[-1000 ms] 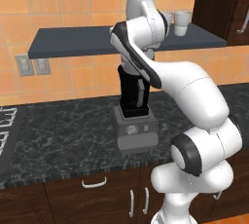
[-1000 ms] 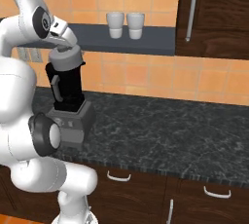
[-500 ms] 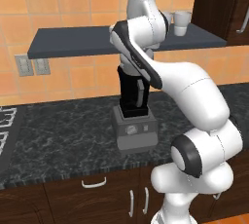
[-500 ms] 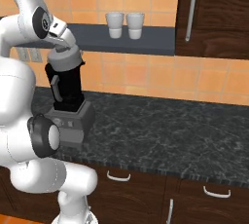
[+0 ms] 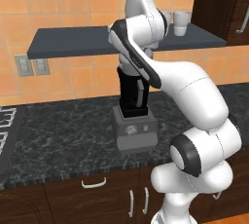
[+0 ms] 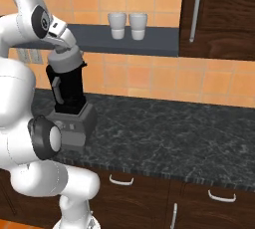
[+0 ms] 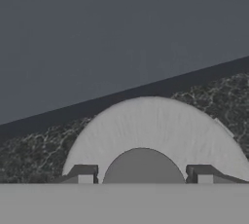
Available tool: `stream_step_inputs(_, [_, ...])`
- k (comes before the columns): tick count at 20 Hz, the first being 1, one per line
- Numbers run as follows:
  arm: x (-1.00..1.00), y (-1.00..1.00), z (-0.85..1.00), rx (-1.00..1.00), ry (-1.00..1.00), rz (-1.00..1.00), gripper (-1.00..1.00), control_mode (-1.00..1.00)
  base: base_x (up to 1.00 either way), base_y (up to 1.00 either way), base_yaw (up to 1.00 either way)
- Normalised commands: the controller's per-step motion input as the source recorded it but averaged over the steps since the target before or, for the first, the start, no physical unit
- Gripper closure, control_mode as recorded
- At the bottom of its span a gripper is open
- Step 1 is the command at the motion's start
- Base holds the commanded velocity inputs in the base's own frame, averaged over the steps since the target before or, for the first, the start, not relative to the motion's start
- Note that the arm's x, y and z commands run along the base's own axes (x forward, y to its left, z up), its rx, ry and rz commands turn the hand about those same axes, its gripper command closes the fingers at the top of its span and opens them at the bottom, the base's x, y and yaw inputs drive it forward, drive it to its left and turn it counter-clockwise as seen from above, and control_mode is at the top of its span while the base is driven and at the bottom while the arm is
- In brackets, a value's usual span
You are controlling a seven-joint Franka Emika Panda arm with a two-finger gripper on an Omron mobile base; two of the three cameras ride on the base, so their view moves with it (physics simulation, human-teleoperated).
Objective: Close the lid blender by securely placing the lid on top.
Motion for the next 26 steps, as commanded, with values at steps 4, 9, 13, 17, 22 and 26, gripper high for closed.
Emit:
stream_step_inputs(4, [-0.02, 0.22, 0.2, 0.07, 0.06, -0.03, 1.0, -1.0, 0.0, 0.0, 0.0])
stream_step_inputs(9, [0.0, 0.11, 0.04, 0.04, 0.04, -0.02, 1.0, -1.0, 0.0, 0.0, 0.0])
stream_step_inputs(13, [0.0, 0.11, 0.01, 0.04, 0.35, -0.07, 1.0, -1.0, 0.0, 0.0, 0.0])
stream_step_inputs(17, [0.0, 0.0, 0.0, 0.08, 0.28, -0.04, 1.0, -1.0, 0.0, 0.0, 0.0])
stream_step_inputs(22, [0.02, 0.0, 0.1, 0.13, 0.17, -0.03, 1.0, -1.0, 0.0, 0.0, 0.0])
stream_step_inputs(26, [0.0, -0.02, -0.07, 0.05, 0.0, 0.0, 1.0, -1.0, 0.0, 0.0, 0.0])
